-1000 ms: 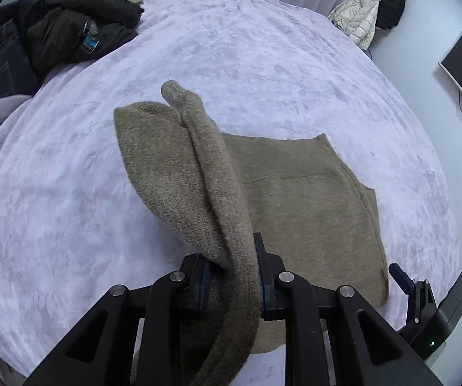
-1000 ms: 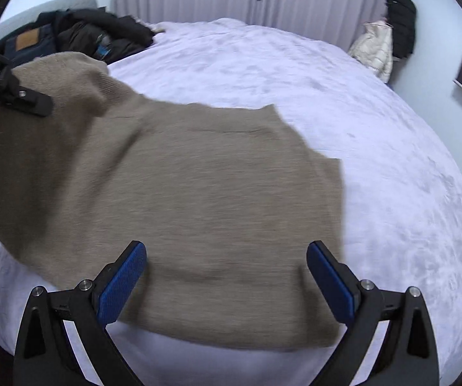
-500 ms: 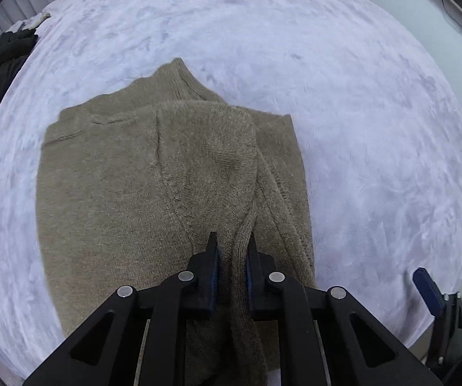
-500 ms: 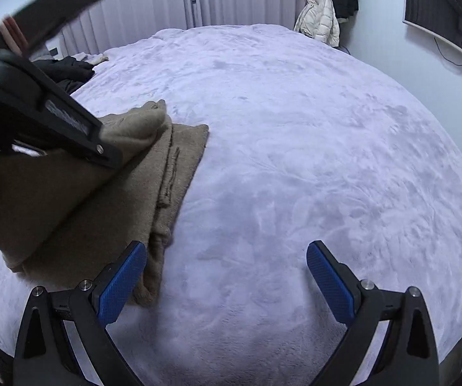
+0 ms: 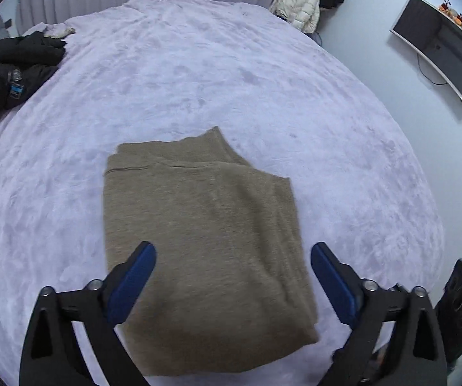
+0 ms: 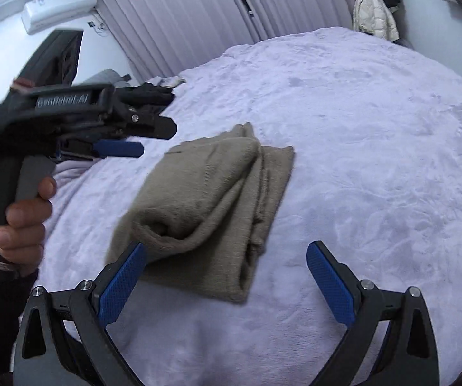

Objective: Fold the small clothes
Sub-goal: 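Grasp the sweater's other side with the right gripper and fold it over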

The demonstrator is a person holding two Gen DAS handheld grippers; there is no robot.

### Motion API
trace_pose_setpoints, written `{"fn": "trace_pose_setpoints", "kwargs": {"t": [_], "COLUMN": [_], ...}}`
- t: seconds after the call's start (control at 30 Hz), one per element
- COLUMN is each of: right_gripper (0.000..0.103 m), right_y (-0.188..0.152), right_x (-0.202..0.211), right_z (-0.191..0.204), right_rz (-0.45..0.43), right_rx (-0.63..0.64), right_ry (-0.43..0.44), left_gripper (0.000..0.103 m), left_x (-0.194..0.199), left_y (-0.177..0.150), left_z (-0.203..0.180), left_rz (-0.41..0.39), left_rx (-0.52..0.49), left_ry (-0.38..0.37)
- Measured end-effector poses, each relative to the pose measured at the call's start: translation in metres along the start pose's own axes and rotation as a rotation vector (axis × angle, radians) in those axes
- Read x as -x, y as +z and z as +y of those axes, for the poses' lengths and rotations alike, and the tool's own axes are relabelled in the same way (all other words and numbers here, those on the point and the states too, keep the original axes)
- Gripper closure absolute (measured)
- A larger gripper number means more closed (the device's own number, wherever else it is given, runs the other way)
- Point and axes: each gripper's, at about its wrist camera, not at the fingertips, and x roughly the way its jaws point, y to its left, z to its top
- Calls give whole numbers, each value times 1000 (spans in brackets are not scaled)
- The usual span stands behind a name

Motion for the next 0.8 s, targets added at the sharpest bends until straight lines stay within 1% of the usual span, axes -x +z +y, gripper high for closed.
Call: {"fn": "trace_pose_setpoints", "kwargs": {"t": [0.03,0.07,0.13,0.17,0.23,0.3,0.33,0.37,0.43,0.47,0.5,0.53,0.57,0.6,0.63,0.67,0.7,0.73,0.8], "right_gripper": [3,3,3,3,8,18,19,20,20,22,27,29,33,42,49,75,89,89,89], "right_y": [5,10,22,29,41,51,55,59,62,64,64,66,68,70,72,74,77,80,91], "right_x": [-4,-9,-21,-29,-47,-64,-73,-82,-102,-114,-122,-133,-140,-143,-148,-152,-154,-149,-134], "right_z": [0,-1,-4,-8,-14,-22,-23,-23,-25,-26,-27,-28,-29,-28,-25,-22,-20,-17,-5], "right_rz": [15,26,46,62,102,151,180,209,265,297,316,336,341,341,342,344,347,342,292], "right_rx": [-13,-25,-44,-60,-98,-142,-156,-160,-161,-169,-183,-199,-208,-208,-199,-184,-165,-160,-106], "right_ry": [65,121,188,210,242,280,306,316,279,252,249,253,251,248,237,208,156,144,128], "left_gripper": [4,4,4,4,4,4,4,4,4,4,4,4,4,4,4,4,4,4,4], "left_x": [-2,-5,-11,-15,-22,-29,-35,-40,-49,-51,-52,-52,-52,-52,-52,-51,-50,-45,-36], "left_y": [-10,-21,-40,-49,-63,-71,-74,-76,-78,-78,-79,-79,-78,-77,-77,-75,-72,-68,-61], "left_z": [7,15,26,29,31,27,25,24,20,18,17,15,14,15,16,18,18,18,13], "left_rz": [-3,8,21,32,48,44,51,56,47,42,36,32,30,30,31,38,43,42,22], "left_rx": [-12,-25,-23,-21,-30,-45,-53,-61,-73,-81,-87,-93,-94,-90,-84,-74,-63,-50,-39], "left_ry": [28,37,56,62,71,84,94,108,134,141,145,148,146,141,135,127,114,84,16]}}
